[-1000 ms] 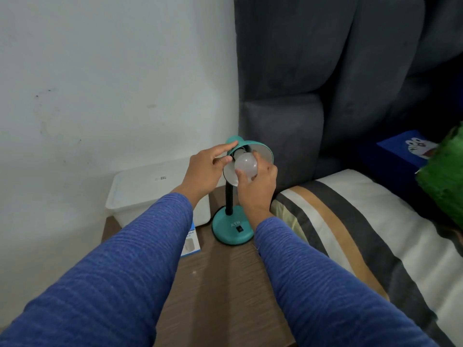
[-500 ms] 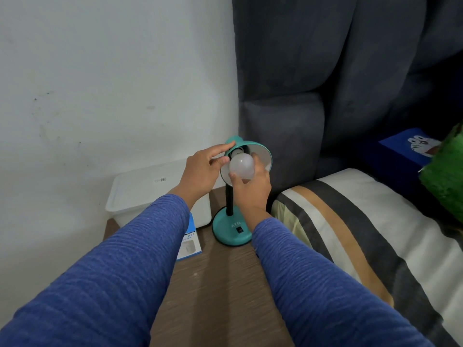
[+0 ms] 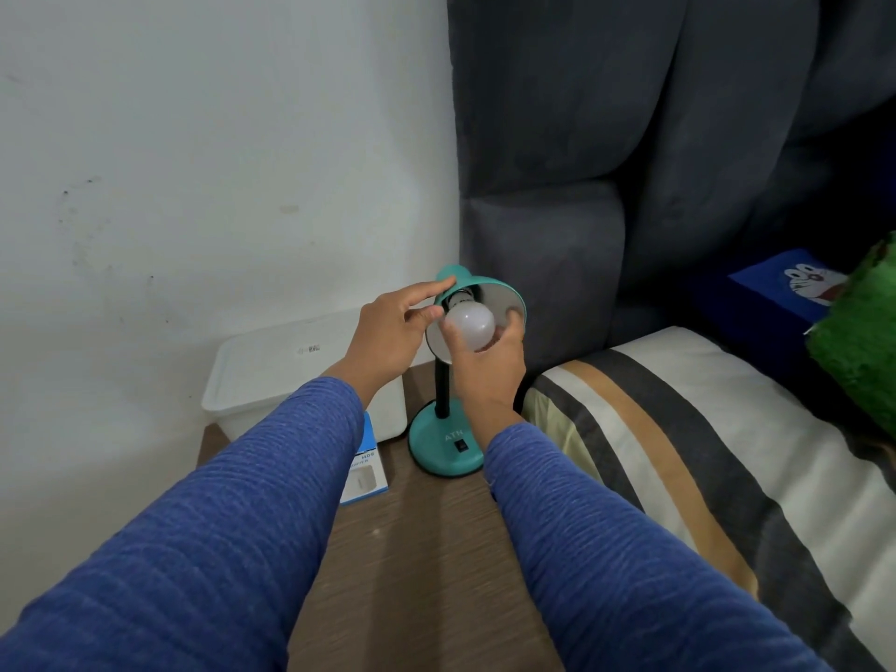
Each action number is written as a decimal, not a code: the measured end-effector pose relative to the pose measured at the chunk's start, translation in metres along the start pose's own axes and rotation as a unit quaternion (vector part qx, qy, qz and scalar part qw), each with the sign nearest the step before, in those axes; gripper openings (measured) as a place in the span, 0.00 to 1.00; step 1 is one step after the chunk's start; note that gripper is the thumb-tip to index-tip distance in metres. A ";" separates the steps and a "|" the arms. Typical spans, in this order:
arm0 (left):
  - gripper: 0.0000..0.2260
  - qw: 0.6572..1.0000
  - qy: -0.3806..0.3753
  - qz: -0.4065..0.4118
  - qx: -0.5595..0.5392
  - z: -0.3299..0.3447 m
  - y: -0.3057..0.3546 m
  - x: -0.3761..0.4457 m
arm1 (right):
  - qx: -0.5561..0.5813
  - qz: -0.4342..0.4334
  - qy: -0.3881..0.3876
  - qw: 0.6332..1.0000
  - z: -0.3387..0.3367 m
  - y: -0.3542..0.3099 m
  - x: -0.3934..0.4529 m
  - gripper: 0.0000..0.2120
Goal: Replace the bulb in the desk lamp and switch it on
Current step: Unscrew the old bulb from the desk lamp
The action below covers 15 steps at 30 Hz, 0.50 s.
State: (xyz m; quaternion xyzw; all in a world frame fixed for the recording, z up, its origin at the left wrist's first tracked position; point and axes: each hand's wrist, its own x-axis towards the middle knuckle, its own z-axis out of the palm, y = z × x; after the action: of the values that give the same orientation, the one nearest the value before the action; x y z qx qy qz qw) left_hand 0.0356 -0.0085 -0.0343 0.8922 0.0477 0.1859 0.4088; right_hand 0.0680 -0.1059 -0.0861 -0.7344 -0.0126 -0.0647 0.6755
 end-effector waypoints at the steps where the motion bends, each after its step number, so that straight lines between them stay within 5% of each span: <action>1: 0.17 1.000 0.001 0.000 0.000 0.000 0.000 0.000 | -0.003 0.005 -0.004 1.000 0.000 0.001 0.001 0.34; 5: 0.17 1.000 0.006 -0.003 0.000 -0.001 -0.001 -0.001 | -0.047 -0.036 -0.020 0.998 -0.004 -0.002 0.002 0.29; 15: 0.17 1.000 -0.003 -0.002 -0.003 -0.001 -0.001 -0.001 | -0.040 -0.025 -0.003 0.999 -0.003 -0.004 -0.001 0.37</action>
State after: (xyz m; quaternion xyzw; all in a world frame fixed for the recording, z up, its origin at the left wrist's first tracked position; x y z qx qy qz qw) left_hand 0.0347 -0.0071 -0.0346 0.8913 0.0478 0.1830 0.4120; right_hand 0.0660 -0.1085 -0.0822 -0.7603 -0.0301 -0.0798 0.6440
